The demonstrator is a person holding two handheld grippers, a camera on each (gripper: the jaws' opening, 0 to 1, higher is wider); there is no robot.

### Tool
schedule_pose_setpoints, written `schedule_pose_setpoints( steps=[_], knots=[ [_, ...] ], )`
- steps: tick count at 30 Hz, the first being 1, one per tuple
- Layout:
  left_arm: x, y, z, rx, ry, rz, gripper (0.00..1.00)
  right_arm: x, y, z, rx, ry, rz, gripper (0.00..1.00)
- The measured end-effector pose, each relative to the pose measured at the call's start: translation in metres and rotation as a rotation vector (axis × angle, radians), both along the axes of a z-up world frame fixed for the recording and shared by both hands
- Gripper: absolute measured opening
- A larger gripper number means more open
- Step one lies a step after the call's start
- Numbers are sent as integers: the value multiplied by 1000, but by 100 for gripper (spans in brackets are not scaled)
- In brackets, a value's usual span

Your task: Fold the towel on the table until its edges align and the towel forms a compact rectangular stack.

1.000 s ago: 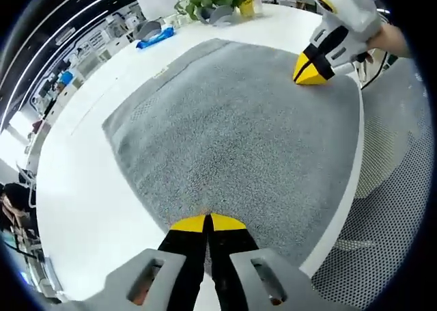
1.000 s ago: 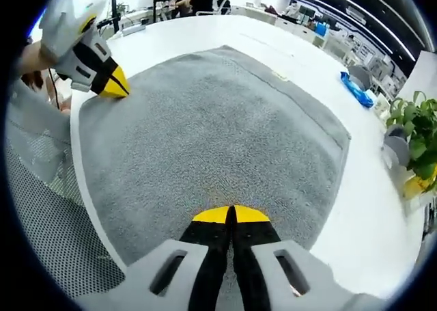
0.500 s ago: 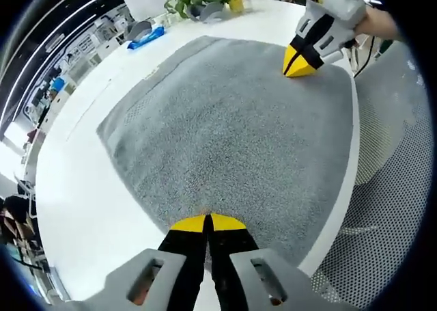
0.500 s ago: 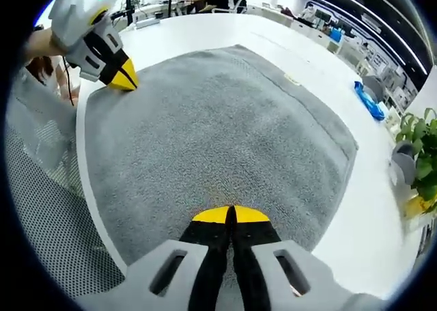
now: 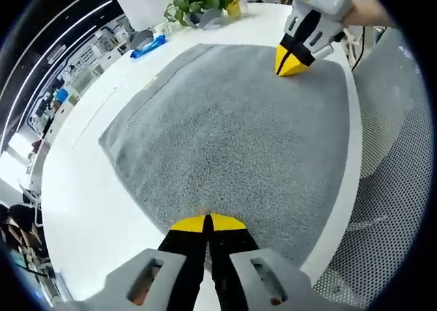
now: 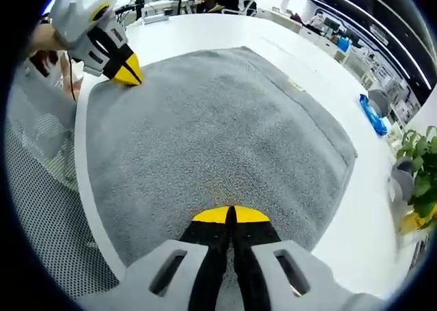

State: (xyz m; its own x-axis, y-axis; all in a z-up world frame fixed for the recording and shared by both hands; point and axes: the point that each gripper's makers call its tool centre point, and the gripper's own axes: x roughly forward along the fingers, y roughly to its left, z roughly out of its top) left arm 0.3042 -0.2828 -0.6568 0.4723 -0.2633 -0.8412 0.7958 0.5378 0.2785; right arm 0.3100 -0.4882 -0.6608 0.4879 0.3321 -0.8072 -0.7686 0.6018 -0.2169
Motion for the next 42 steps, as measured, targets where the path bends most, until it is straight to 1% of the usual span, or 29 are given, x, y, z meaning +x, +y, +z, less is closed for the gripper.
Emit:
schedule_pose_setpoints(
  steps=[1,2,4,5,6,7,8,11,13,16,18,19,21,24,25,26,27,28,29,30,31,32,34,35,36,37,40,41,42],
  knots=[
    [0,0,0,-6,-2,-1,1,0,1,1,5,-24,9,0],
    [0,1,0,-15,-6,2,1,0,1,2,7,-65,32,0],
    [-1,1,0,-27,-17,-2,1,-1,2,2,18,-103,43,0],
    [0,1,0,-28,-21,-4,1,-4,1,1,20,-100,50,0],
    [0,0,0,-26,-26,-10,1,-5,2,1,27,-84,46,0],
    [-1,0,0,-24,-34,-22,1,-7,3,1,41,-53,34,0],
    [-1,0,0,-22,-46,-38,1,-9,4,1,53,-42,26,0],
    [0,0,1,-36,-51,-34,1,-8,3,1,74,-66,29,0],
    [0,1,1,-55,-54,-25,1,-7,3,2,111,-50,3,0],
    [0,2,1,-74,-61,-25,1,-4,4,2,195,-27,-20,0],
    [0,1,1,-135,-46,27,1,-4,3,2,237,5,-39,0],
    [2,2,1,-156,-41,33,1,-4,3,2,259,24,-47,0],
    [1,3,2,-168,-49,26,1,-3,2,3,277,42,-56,0],
    [1,1,2,-159,-53,18,1,-2,4,3,290,75,-96,0],
    [1,0,2,-149,-52,17,1,-4,5,5,304,97,-105,0],
    [1,0,2,-131,-54,9,1,-9,13,11,376,140,-102,0],
    [0,0,1,-120,-57,1,1,-12,19,19,430,150,-75,0],
    [0,-1,1,-112,-62,-7,1,-18,19,25,446,177,-73,0],
    [0,0,1,-110,-64,-11,1,-20,15,28,423,173,-56,0],
    [0,0,1,-111,-67,-16,1,-27,8,31,371,170,-14,0],
    [1,0,1,-115,-67,-15,1,-31,2,32,336,164,6,0],
    [1,1,1,-126,-64,-9,1,-37,-9,33,290,160,23,0],
    [2,2,1,-147,-58,7,1,-48,-28,33,240,153,41,1],
    [1,1,1,-149,-57,6,1,-49,-32,33,234,149,29,5],
    [1,1,1,-149,-56,4,1,-57,-44,36,228,141,16,9],
    [1,1,1,-145,-55,2,1,-60,-47,36,225,144,24,11],
    [1,1,1,-132,-56,-6,1,-83,-62,36,166,163,129,2],
    [1,1,1,-130,-56,-9,1,-93,-66,33,144,181,159,3],
    [1,1,1,-130,-55,-8,1,-97,-66,32,150,182,150,5]
  ],
)
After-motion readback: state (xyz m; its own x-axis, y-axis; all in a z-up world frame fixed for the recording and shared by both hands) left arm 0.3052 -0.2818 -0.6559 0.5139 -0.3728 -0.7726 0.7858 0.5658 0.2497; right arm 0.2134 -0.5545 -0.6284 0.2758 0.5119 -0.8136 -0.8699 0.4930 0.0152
